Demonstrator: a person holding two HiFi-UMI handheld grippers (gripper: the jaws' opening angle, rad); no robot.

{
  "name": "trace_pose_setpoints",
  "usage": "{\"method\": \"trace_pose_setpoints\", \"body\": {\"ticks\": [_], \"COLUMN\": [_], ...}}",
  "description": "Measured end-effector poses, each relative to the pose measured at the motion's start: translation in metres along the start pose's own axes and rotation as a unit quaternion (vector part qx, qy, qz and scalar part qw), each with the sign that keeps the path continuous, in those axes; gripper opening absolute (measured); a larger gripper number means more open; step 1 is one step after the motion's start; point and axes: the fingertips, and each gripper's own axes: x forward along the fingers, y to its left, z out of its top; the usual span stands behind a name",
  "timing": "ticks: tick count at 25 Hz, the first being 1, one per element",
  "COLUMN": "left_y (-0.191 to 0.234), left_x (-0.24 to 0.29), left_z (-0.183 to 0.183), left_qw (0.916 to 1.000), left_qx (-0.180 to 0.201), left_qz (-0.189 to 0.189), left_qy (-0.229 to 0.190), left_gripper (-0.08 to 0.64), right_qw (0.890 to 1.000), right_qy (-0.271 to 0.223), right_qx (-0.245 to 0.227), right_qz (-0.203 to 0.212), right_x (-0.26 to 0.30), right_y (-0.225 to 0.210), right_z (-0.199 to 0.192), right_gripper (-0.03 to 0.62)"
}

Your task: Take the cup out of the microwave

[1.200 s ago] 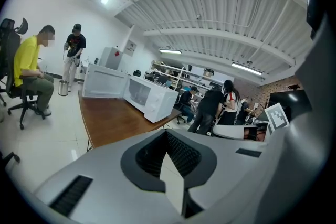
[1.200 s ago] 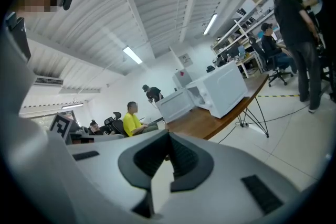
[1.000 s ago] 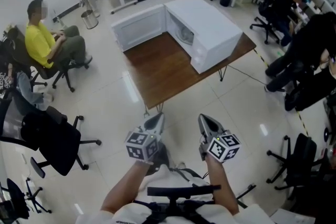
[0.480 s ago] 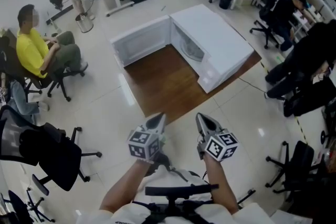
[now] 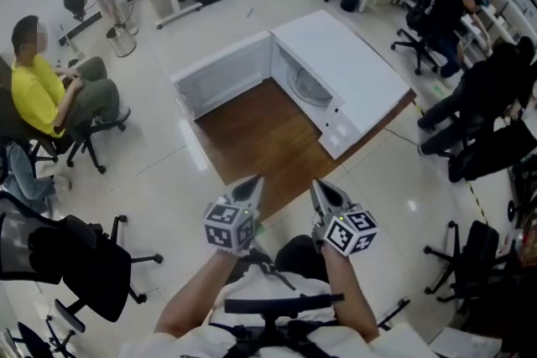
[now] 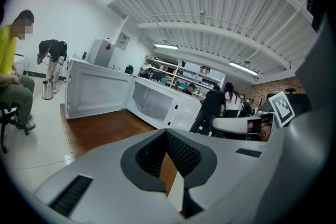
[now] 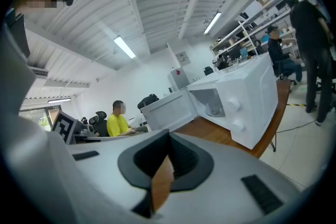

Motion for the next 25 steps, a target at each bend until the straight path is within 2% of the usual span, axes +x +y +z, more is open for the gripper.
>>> {"method": "trace_pose_setpoints", "body": {"ticks": [9, 12, 19, 25], "left_y": [0.011, 0.016, 0.029, 0.052], "left_x": [0.073, 0.108, 0.197, 0.263], "left_z": [0.017, 0.023, 0.040, 0.053], "left_qw": [0.9995, 0.9988, 0.9971, 0.9948], "left_qx": [0.024, 0.038, 0.066, 0.094], "left_qz": [-0.011, -0.014, -0.009, -0.005], "left_qy": [0.015, 0.029, 0.038, 0.040], "left_gripper": [0.010, 0.131, 0.302, 0.364], "right_qw": [1.000, 1.000, 0.998, 0.996], "right_qy": [-0.005, -0.002, 0.005, 0.005], "right_qx": [0.011, 0.015, 0.029, 0.048], "right_qz": [-0.018, -0.018, -0.047, -0.080], "right_x": [0.006, 0.012, 0.006, 0.000], "right_y": [-0.035, -0.048, -0.098, -0.134], "right_z": [0.022, 0.031, 0.046, 0.048], "right_gripper": [0.000, 0.000, 0.000, 0.000]}}
